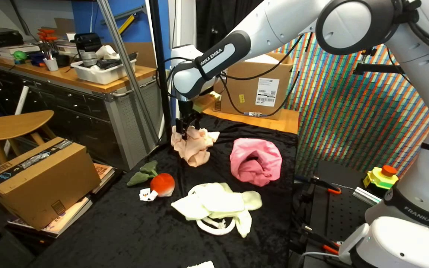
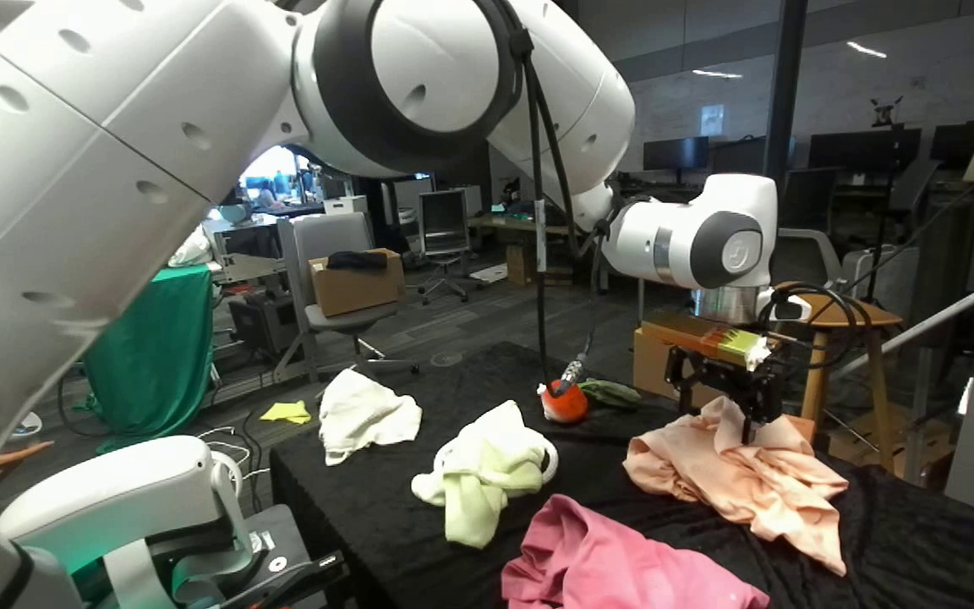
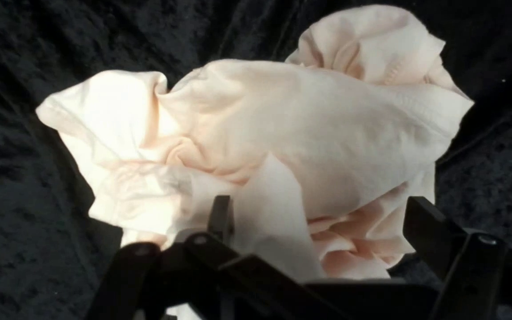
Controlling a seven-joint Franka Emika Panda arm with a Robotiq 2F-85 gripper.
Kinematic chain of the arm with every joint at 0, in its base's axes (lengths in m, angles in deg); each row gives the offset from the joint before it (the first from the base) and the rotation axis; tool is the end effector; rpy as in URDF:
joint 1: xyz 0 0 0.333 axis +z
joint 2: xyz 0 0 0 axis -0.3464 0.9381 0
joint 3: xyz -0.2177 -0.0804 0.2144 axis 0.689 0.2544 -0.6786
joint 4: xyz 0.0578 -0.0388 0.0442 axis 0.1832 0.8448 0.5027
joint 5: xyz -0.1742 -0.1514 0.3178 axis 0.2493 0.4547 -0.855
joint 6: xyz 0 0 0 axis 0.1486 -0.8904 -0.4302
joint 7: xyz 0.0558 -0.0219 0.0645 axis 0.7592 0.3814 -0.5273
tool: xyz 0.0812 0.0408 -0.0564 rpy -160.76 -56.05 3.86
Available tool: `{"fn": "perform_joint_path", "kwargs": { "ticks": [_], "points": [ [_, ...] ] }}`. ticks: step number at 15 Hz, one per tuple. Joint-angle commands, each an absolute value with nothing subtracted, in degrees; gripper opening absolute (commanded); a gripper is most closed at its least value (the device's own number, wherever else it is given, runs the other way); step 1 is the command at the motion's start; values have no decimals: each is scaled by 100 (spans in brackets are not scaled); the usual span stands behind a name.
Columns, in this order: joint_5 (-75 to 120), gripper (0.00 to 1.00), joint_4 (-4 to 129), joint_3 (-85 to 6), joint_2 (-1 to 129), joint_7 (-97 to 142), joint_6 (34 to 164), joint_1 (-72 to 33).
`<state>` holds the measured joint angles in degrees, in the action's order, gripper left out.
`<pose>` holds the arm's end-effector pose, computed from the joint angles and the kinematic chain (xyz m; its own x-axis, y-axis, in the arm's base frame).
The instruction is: Stack up all the objects on the table
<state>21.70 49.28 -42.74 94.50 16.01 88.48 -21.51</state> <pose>0.7296 -0.0219 0.2157 0.9988 0.0251 -0.0414 0.0265 -0.9991 0.0321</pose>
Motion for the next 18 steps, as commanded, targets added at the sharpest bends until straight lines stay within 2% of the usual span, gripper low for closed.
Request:
{"fn": "perform_joint_path", "kwargs": {
  "ticks": [1,8,9,10,11,14,18],
  "points": [
    [2114,100,4214,-4310,9938,1387,8553,-2271],
    [2109,100,3855,-4347,10309,1238,8469,-2319],
    [2101,75,3829,-4353,10335,1234,8484,-2322],
    [2098,74,3821,-4360,10349,1215,8484,-2326],
    [2091,68,3816,-4365,10357,1207,8485,-2330],
    [2062,42,3825,-4384,10338,1177,8433,-2348],
    [2081,13,3960,-4398,10190,1092,8316,-2330]
  ]
}}
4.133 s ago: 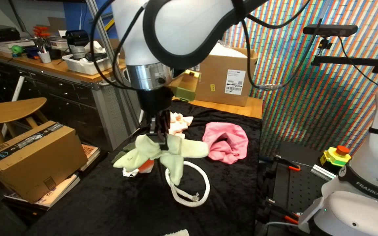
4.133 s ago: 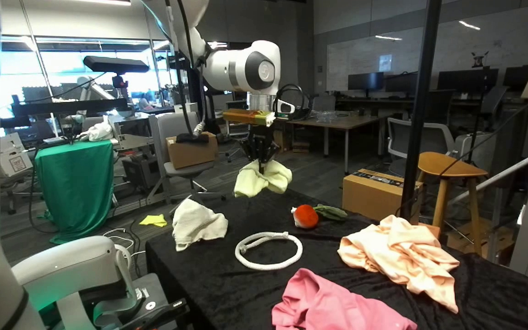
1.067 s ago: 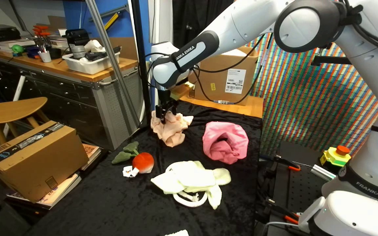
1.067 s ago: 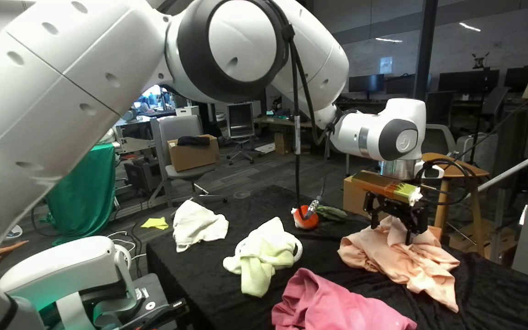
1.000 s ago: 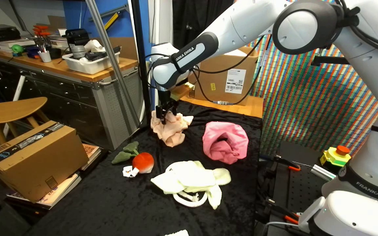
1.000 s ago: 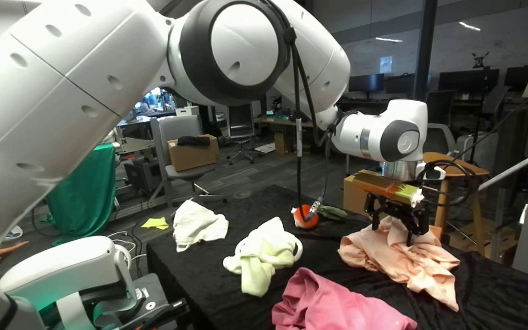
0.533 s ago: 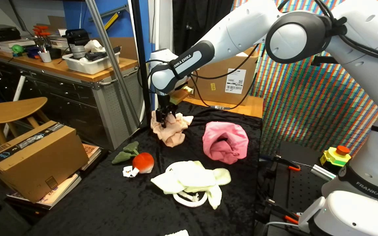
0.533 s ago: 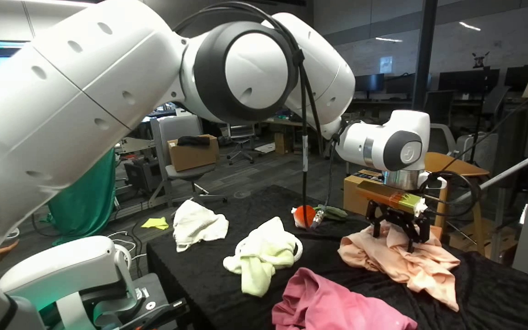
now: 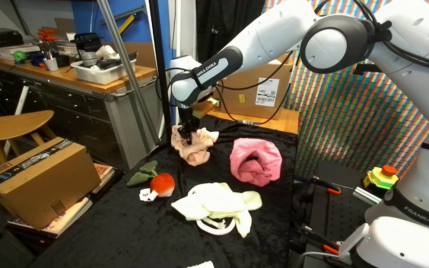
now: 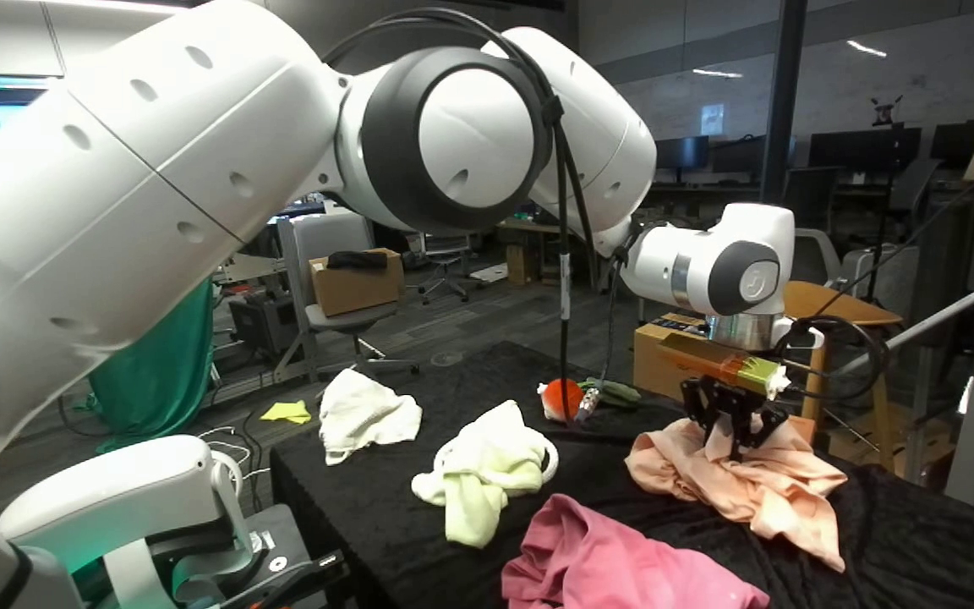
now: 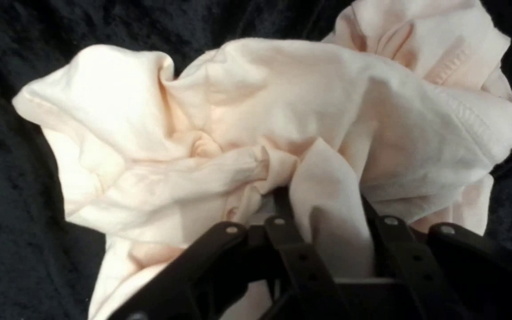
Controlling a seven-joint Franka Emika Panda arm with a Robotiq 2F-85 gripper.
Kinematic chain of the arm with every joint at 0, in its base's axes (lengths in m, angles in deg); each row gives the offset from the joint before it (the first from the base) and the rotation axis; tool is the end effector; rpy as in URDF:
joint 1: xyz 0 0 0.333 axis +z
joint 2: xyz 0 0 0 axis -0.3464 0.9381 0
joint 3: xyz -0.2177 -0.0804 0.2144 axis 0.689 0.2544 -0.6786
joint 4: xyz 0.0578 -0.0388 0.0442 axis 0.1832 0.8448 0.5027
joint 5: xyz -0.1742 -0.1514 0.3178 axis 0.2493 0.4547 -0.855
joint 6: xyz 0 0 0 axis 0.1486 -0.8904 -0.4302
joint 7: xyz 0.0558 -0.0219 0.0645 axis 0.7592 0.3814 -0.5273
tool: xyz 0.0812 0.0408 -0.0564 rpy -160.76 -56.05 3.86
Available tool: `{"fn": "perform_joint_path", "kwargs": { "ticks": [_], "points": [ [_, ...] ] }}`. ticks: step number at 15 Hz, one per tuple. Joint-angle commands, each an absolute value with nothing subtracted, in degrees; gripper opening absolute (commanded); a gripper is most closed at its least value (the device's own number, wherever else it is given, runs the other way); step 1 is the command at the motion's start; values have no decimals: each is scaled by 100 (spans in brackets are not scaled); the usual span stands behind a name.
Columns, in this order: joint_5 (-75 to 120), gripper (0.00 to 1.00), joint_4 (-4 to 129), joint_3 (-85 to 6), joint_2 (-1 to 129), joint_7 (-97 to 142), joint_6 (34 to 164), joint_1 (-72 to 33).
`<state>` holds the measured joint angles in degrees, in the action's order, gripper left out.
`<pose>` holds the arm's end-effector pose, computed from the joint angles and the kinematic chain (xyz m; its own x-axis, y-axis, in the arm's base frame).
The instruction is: Stack up all the objects on the table
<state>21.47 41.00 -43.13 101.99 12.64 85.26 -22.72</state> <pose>0.7442 -0.0340 0.1783 0.9944 0.0641 -0.0845 0.0659 -0.9977 0.0179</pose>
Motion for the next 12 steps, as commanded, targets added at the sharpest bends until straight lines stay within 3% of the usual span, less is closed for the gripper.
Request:
{"fn": "perform_joint_path", "kwargs": {
  "ticks": [1,4,12],
  "points": [
    [2080,6,4004,-4411,10150,1061,8286,-2326],
    [2098,0,4203,-4449,9969,986,8188,-2288],
    [2081,4,6035,-4759,8275,599,8255,-2188]
  ]
}}
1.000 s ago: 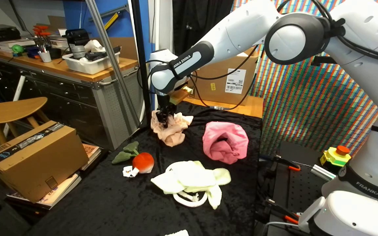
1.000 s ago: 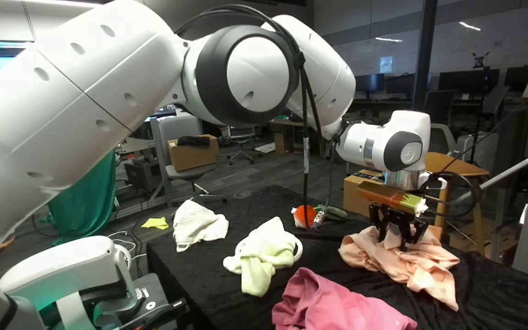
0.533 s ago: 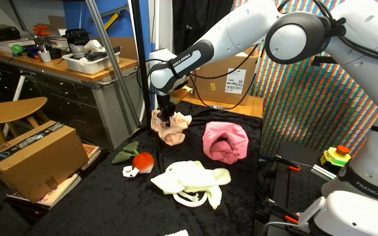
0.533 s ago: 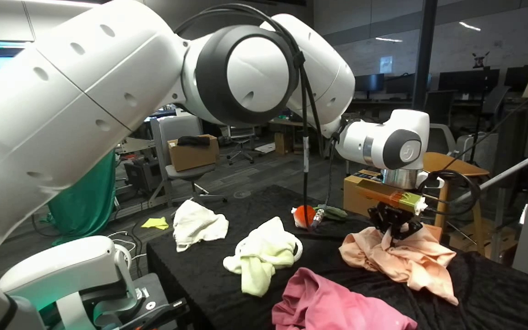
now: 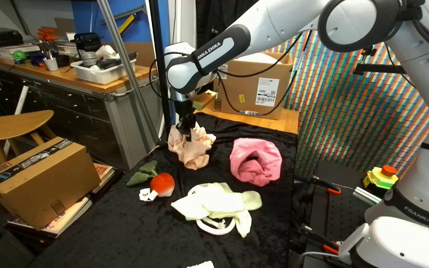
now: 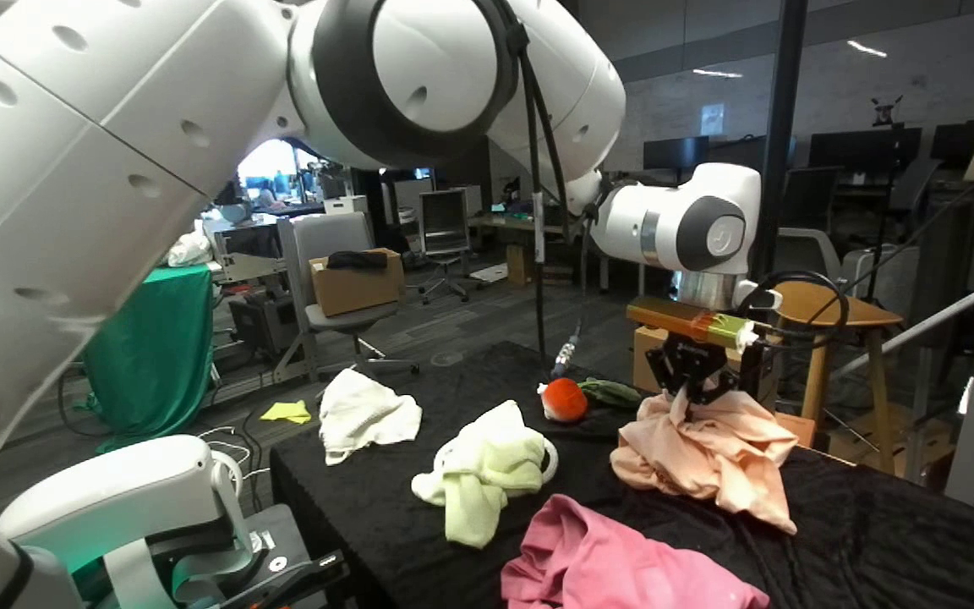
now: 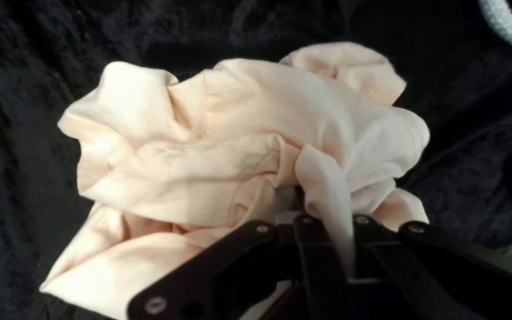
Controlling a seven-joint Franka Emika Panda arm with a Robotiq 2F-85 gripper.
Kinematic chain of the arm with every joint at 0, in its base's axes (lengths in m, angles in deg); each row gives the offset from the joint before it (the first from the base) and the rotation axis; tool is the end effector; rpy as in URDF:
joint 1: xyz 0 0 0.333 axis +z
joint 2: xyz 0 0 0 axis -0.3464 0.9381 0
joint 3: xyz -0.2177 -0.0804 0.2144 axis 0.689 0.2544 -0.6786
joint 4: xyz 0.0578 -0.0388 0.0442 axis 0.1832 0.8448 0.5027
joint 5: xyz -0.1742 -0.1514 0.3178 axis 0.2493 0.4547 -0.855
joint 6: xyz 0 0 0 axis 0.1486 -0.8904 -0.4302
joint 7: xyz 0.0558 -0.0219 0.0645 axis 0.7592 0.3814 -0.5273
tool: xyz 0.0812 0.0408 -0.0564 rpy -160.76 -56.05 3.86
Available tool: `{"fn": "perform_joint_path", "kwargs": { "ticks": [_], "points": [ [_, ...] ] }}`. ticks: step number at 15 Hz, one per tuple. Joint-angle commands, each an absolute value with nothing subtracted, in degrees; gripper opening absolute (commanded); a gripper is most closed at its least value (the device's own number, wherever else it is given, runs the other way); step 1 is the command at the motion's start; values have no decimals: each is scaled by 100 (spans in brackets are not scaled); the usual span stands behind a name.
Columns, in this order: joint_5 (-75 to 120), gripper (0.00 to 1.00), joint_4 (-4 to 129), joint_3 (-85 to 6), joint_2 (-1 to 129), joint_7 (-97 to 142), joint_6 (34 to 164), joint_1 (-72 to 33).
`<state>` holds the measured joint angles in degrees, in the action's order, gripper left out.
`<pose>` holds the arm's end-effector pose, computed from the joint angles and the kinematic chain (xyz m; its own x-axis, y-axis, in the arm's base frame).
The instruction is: Stack up all the objects on the table
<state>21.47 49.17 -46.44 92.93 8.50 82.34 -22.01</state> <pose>0.7214 0.0092 0.2285 0.9751 0.1911 -0.1122 0.1884 -0.9815 -0.0344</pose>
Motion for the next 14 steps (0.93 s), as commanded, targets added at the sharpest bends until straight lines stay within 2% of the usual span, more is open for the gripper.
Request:
{"fn": "perform_joint_path", "kwargs": {
  "ticks": [1,14],
  "points": [
    [2063,4,6305,-4823,8021,492,8261,-2194],
    [1548,4,9786,-5475,4443,-536,8589,-1570]
  ]
}}
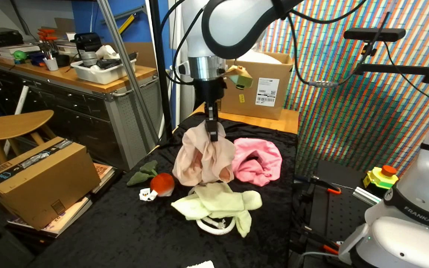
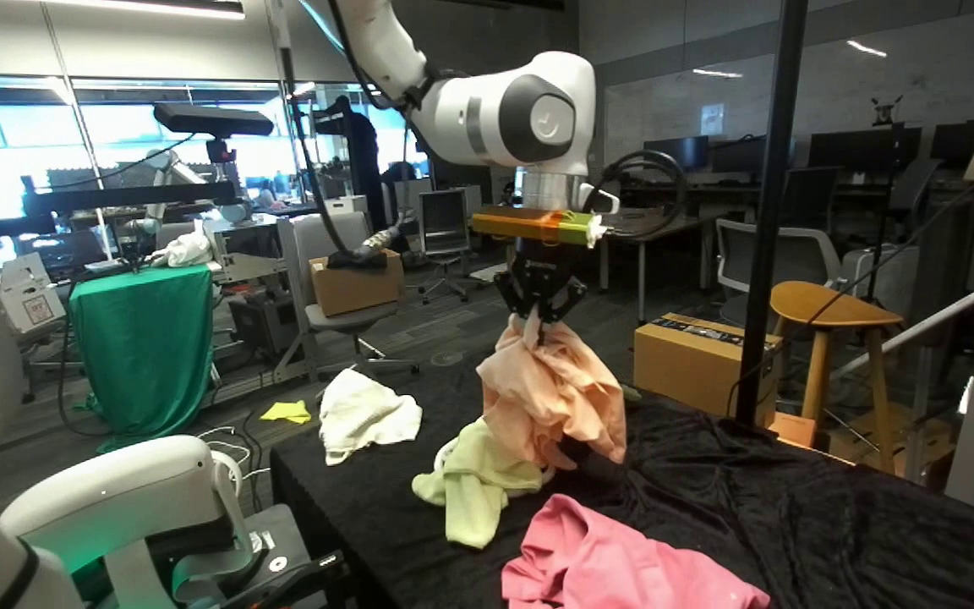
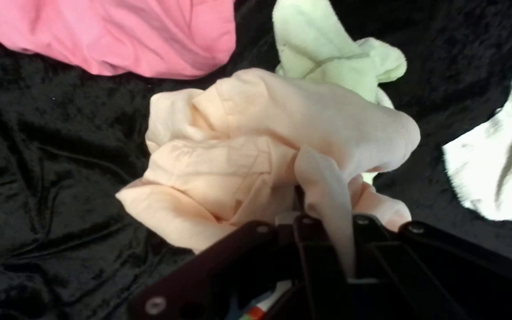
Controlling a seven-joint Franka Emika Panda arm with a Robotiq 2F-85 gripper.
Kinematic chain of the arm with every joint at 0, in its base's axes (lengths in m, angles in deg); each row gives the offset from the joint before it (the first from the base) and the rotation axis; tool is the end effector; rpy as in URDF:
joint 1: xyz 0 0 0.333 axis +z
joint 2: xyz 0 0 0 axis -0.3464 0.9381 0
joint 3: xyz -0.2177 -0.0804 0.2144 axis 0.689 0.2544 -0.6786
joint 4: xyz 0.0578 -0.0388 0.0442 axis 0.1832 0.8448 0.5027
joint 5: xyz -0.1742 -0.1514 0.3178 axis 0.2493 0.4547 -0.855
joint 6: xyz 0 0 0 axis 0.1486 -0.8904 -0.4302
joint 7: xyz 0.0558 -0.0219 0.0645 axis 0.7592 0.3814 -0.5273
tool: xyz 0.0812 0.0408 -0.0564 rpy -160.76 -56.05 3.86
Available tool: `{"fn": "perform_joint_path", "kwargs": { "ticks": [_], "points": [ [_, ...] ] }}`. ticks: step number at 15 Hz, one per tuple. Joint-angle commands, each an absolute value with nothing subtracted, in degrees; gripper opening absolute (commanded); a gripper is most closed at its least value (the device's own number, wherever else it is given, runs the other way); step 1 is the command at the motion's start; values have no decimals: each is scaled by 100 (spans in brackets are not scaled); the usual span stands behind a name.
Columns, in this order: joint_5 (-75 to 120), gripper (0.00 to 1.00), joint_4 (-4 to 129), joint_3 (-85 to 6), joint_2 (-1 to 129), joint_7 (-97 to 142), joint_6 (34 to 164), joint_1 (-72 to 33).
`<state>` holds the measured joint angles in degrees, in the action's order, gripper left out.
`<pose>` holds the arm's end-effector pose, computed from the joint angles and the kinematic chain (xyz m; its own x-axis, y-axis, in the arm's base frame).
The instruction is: Stack up all the objects on the table
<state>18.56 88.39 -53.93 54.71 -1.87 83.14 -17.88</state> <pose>0.5428 0.1259 0.3634 0.8393 0.5347 -0.0983 0.5291 -0.8449 -0.0787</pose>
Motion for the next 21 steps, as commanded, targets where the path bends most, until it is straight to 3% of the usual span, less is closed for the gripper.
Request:
{"fn": "perform_joint_path", "kwargs": {
  "ticks": [1,11,12,13,15,21],
  "points": [
    [1444,4,9976,-5507,4224,-677,8628,-1456],
    [1284,4,10369,-5495,3799,-549,8773,-733],
    [1308,8,10377,-5494,3822,-500,8841,-739],
    [1293,34,10374,-5485,3848,-434,8902,-751],
    [1318,41,10369,-5455,3900,-323,8991,-781],
    [1493,86,10509,-5242,3990,165,9334,-981]
  ]
}}
